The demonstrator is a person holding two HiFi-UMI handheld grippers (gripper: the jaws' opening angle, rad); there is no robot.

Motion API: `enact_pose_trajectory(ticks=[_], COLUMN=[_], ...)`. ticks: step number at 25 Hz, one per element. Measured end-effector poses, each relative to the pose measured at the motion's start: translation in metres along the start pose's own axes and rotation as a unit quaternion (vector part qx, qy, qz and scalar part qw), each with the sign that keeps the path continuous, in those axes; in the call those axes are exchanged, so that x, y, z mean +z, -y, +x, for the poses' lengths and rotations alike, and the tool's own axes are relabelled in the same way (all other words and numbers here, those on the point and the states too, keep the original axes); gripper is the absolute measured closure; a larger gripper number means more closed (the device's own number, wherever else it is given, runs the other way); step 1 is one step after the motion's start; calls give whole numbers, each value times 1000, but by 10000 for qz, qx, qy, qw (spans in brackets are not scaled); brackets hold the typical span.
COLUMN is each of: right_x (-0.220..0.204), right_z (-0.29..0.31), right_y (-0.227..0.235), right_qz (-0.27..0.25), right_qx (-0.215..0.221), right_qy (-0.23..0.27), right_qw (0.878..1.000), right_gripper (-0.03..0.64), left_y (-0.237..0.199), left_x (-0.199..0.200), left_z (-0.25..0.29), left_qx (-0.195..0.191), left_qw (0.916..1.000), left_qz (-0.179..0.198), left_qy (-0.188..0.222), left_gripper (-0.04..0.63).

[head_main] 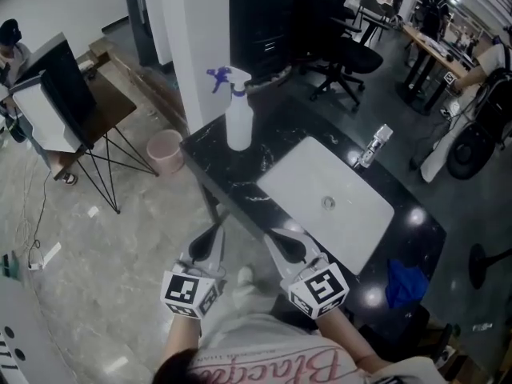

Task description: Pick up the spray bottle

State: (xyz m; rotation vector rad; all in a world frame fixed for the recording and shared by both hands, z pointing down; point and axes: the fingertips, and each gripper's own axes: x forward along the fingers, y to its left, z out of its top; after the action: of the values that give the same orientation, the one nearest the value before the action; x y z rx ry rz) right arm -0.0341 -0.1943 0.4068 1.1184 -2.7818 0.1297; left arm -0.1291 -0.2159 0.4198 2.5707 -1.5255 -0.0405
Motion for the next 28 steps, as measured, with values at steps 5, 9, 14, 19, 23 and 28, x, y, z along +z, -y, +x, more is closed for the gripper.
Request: enact_pose_trajectory(ticks=[5, 9, 14, 19, 23, 28], right_x=[18, 29, 20, 12, 9, 5], right_z=[38, 60, 75, 84, 93, 107], right_y=[27, 41, 67, 88, 101, 105], right_qz=[158, 110, 130, 250, 307, 337], right_qx=[95, 243, 43, -80, -125, -85], right_qy=[108, 211, 48, -68, -169, -222], right_qw=[9998, 9994, 9999, 9996, 9993, 9991], right_gripper=[615, 615, 615, 615, 615, 615], left_y=[-24, -41, -54, -68, -76, -95], left_x=[24, 36, 29, 19, 15, 1], left_z=[37, 56, 81, 121, 161, 203], left_qx=[-92, -87, -132, -153, -282, -248], left_qw=[9998, 9996, 9998, 9996, 9976, 9955], left_qz=[134, 128, 63, 234, 572, 749], left_qy=[92, 223, 159, -72, -272, -533], left_gripper=[595, 595, 595, 595, 507, 372])
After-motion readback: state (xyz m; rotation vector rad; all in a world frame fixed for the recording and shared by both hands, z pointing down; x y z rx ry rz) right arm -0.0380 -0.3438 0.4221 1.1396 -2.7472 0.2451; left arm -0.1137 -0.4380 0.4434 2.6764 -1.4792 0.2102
